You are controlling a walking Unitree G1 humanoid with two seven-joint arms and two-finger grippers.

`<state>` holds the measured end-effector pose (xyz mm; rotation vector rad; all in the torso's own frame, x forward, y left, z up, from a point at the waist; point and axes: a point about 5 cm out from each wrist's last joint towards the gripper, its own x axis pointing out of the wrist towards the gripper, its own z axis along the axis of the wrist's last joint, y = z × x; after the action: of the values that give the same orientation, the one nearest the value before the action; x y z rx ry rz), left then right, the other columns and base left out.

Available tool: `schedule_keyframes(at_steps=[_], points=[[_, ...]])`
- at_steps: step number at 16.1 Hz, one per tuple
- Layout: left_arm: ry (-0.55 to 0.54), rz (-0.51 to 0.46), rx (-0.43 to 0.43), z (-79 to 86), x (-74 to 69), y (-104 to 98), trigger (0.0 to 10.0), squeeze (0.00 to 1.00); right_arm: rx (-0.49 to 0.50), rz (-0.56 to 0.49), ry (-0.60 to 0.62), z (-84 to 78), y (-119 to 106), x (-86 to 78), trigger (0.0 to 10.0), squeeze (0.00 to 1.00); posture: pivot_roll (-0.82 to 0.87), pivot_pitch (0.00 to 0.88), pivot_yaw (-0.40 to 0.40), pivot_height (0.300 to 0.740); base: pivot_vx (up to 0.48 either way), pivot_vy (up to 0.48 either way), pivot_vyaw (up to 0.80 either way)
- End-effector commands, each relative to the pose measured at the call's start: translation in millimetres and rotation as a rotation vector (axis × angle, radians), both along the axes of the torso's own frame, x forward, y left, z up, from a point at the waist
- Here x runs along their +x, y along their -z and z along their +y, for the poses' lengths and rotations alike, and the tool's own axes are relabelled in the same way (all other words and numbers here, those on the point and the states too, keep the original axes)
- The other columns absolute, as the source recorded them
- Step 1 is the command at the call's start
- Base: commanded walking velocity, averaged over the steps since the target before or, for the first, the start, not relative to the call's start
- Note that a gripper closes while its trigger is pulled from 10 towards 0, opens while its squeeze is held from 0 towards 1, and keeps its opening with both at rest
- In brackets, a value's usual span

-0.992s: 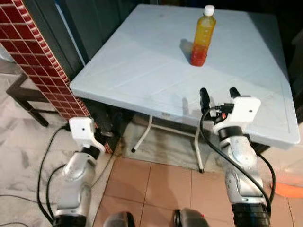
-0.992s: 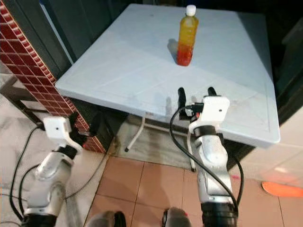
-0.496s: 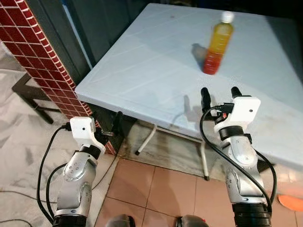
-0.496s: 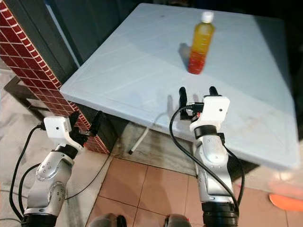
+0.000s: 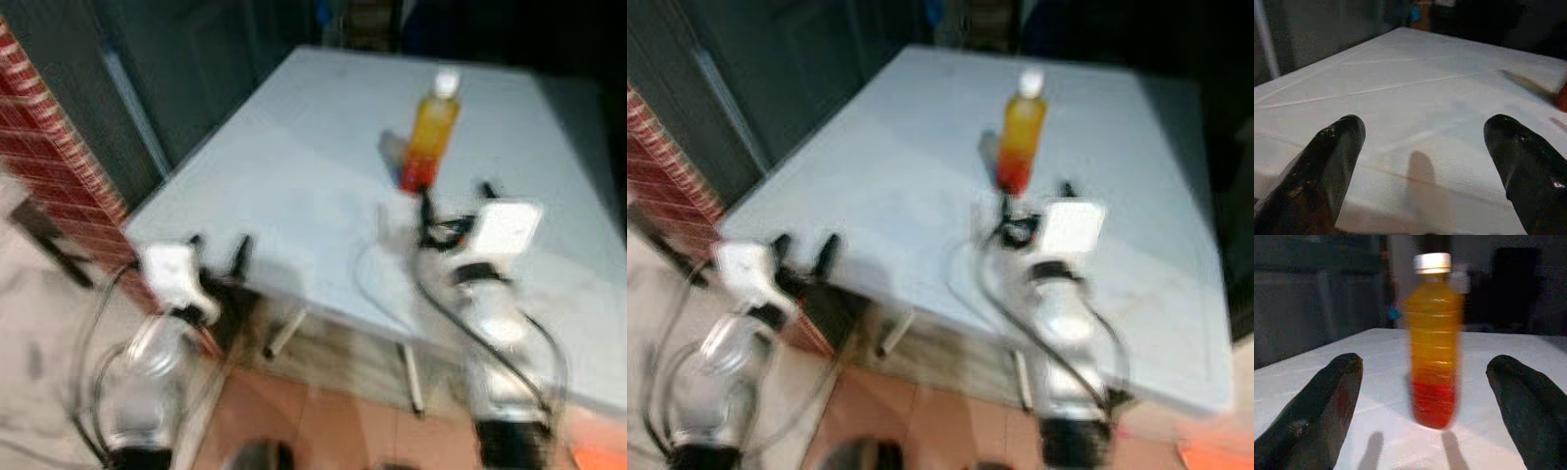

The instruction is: Restocking fridge

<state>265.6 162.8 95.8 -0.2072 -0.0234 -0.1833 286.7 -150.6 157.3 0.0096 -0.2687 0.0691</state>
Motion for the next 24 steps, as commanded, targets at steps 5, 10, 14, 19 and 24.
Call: schedule_keyframes(at_steps=[5, 10, 14, 19, 24], points=[[0.005, -0.016, 0.0, -3.2, 2.3, -3.9, 10.0, 0.0, -0.018, -0.043, 0.006, -1.2, -8.6, -1.7, 10.0, 0.0, -0.04, 0.075, 0.079, 0.74, 0.0, 0.0, 0.0], [0.006, -0.013, 0.002, -3.6, 1.8, -3.3, 10.0, 0.0, -0.044, -0.079, -0.021, 5.7, -19.1, 7.5, 10.0, 0.0, -0.04, 0.081, 0.082, 0.74, 0.0, 0.0, 0.0], [0.005, -0.009, 0.011, -2.6, -1.2, -4.0, 10.0, 0.0, -0.143, -0.105, -0.053, 11.7, -35.5, 28.3, 10.0, 0.0, -0.01, 0.104, 0.082, 0.74, 0.0, 0.0, 0.0], [0.01, 0.004, 0.018, -3.0, -7.6, -3.9, 10.0, 0.0, -0.14, -0.128, -0.008, 8.3, -50.9, 47.7, 10.0, 0.0, 0.01, 0.134, 0.089, 0.74, 0.0, 0.0, 0.0], [0.012, 0.021, 0.053, 5.3, -14.9, -7.0, 10.0, 0.0, -0.147, -0.173, 0.056, 4.9, -64.6, 66.6, 10.0, 0.0, 0.06, 0.155, 0.104, 0.74, 0.0, 0.0, 0.0]])
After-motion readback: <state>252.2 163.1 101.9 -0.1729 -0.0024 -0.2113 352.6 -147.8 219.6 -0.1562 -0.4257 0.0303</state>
